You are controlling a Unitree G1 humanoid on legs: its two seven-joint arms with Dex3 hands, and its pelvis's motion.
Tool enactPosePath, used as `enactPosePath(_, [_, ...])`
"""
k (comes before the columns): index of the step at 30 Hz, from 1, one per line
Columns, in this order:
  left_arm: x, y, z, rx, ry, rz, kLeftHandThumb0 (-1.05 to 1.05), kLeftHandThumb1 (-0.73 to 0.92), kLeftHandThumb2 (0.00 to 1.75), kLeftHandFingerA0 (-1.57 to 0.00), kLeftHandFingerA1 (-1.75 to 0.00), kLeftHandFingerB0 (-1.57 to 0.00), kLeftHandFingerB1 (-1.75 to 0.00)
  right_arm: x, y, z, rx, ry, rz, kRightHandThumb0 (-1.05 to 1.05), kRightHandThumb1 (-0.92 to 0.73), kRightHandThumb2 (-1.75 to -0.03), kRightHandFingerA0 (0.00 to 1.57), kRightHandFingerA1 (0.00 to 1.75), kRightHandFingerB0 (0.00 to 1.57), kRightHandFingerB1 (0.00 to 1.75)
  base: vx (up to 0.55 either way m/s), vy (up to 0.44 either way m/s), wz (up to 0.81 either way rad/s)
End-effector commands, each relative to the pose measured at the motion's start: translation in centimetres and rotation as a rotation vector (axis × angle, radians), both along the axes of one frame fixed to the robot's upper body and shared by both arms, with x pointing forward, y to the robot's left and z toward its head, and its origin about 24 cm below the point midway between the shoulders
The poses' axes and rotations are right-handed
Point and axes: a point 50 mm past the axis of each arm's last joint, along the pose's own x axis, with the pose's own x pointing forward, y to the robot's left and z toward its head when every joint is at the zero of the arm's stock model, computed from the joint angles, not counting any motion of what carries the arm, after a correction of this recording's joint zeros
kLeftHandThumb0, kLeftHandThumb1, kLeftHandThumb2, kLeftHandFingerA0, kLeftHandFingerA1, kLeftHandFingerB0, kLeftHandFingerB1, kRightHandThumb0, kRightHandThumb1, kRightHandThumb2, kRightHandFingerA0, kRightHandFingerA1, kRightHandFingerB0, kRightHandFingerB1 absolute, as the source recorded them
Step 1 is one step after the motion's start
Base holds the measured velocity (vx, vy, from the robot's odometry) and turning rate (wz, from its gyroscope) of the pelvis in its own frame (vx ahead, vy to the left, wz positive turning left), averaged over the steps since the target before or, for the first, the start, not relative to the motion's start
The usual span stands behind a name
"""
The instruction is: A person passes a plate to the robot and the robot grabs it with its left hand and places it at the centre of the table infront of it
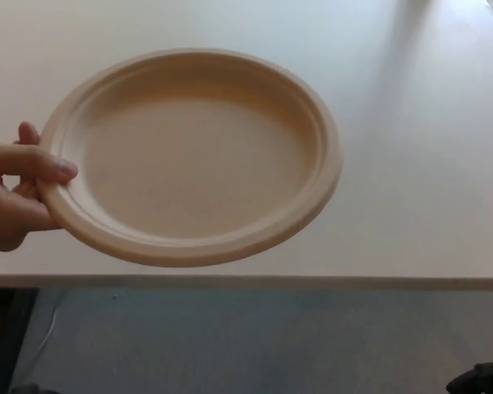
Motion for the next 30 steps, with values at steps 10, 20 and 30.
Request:
enactPosePath(10, [-4.1,-4.1,2.8,-0.127,-0.403,-0.238,-0.77,0.52,0.82,-0.24,-0.43,-0.10,-0.40,-2.7,-0.7,-1.3,-0.014,0.073,0.044,-0.61,-0.68,-0.61,0.76,0.66,0.51,0.52,0.00,0.000,0.00])
enactPosePath(20, [-6.5,-10.6,13.5,-0.320,-1.074,-0.469,-0.68,0.50,0.79,-0.31,-0.43,-0.18,-0.40,-3.1,-0.7,-1.6,-0.013,0.092,0.029,-0.61,-0.68,-0.60,0.79,0.68,0.53,0.52,0.00,0.000,0.00])
enactPosePath(30, [-8.0,-13.0,21.1,-0.422,-1.425,-0.610,-0.60,0.54,0.57,-0.35,-0.32,-0.27,-0.32,-2.8,-0.8,-1.5,-0.027,0.086,0.039,-0.61,-0.68,-0.60,0.76,0.64,0.54,0.52,0.00,0.000,0.00])
